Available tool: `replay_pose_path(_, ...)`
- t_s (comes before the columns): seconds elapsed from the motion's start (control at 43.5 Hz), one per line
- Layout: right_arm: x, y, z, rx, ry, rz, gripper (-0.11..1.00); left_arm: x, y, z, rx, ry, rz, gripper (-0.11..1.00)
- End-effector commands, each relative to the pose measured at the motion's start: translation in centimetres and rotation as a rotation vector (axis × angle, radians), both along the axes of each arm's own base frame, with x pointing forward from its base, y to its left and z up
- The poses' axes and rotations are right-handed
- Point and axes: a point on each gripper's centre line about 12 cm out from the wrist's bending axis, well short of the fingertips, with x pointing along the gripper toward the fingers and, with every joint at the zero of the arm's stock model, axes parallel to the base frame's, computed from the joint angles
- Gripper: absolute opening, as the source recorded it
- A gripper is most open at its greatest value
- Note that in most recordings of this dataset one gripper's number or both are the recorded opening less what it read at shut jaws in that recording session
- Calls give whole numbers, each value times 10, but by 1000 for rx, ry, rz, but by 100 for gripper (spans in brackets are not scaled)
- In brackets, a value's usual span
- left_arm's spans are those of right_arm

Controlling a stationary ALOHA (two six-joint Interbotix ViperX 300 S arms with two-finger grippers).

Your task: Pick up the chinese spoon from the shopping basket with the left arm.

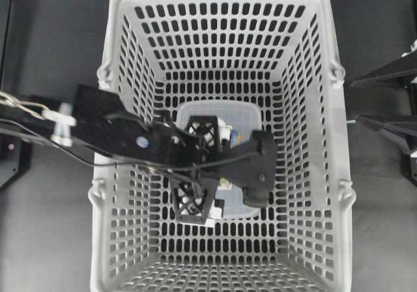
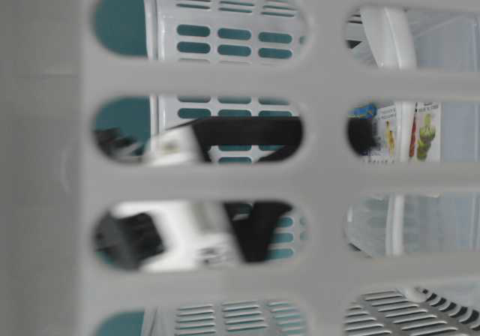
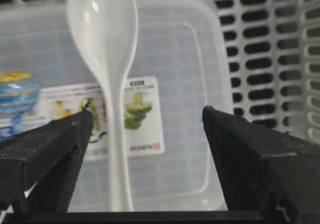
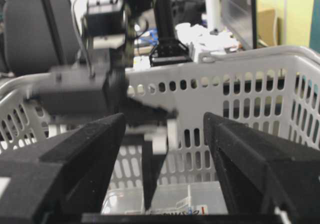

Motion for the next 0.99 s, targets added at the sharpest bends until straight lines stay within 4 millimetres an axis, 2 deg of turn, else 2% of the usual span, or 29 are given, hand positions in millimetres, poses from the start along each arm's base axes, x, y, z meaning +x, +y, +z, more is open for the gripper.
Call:
replay_pose_path(0.0, 2, 0, 5, 6, -12, -1, 63, 4, 0, -4, 4, -4, -2, 85)
replay_pose_path(0.276, 1, 0, 5, 6, -12, -1, 63, 4, 5, -22, 4, 7, 8, 85)
replay_pose_path(0.575, 1, 0, 4, 4, -11, -2, 63, -6, 11, -40, 3, 46, 29, 81)
replay_pose_path(0.69, 1, 0, 4, 6, -9, -1, 63, -8, 14, -41, 8, 48, 25, 65)
replay_pose_path(0.805, 1, 0, 3, 6, -6, -1, 63, -8, 18, -39, 7, 44, 38, 36)
replay_pose_path(0.874, 1, 0, 2, 6, -5, -1, 63, -6, 21, -30, 3, 21, 43, 13)
replay_pose_path(0.966, 1, 0, 1, 6, -2, -1, 63, -6, 22, -14, 1, -11, 41, 13)
